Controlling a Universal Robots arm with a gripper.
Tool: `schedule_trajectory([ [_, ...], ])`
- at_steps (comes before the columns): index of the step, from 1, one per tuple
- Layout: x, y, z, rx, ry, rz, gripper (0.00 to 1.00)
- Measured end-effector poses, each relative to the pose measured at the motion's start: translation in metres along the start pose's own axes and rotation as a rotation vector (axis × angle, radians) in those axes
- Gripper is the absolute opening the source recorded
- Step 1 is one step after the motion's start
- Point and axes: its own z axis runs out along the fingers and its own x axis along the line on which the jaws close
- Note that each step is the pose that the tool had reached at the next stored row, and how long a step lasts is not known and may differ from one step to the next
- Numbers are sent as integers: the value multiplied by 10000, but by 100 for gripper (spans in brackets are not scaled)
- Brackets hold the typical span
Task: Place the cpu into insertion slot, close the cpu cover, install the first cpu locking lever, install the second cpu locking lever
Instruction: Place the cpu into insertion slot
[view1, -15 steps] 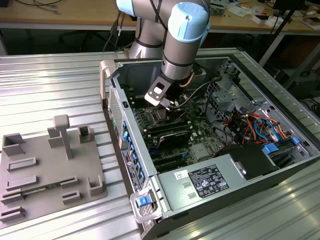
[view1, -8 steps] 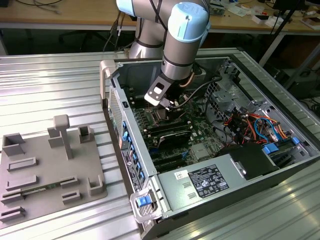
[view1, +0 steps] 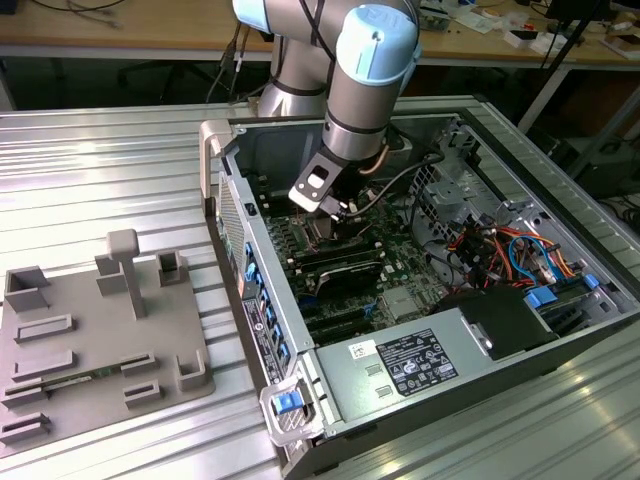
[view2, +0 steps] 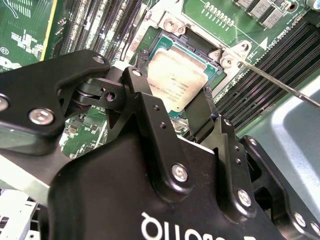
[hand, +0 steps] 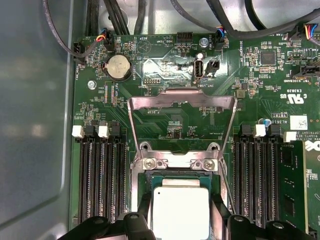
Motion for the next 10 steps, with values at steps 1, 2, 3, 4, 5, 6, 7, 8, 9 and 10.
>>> schedule_trajectory([
  [1, -2, 1, -1, -11, 36, 5, 55],
  [2, -5, 1, -3, -20, 61, 9, 55],
  [3, -5, 2, -3, -25, 68, 11, 55],
  [4, -6, 5, -3, -24, 70, 11, 55],
  [5, -6, 6, -3, -18, 73, 11, 55],
  [6, -6, 7, -3, -15, 74, 13, 55],
  [7, -5, 7, -4, -13, 73, 14, 55],
  [8, -2, 8, -3, -13, 71, 14, 55],
  [9, 0, 8, -5, -11, 66, 13, 55],
  [10, 1, 8, -5, -10, 63, 11, 55],
])
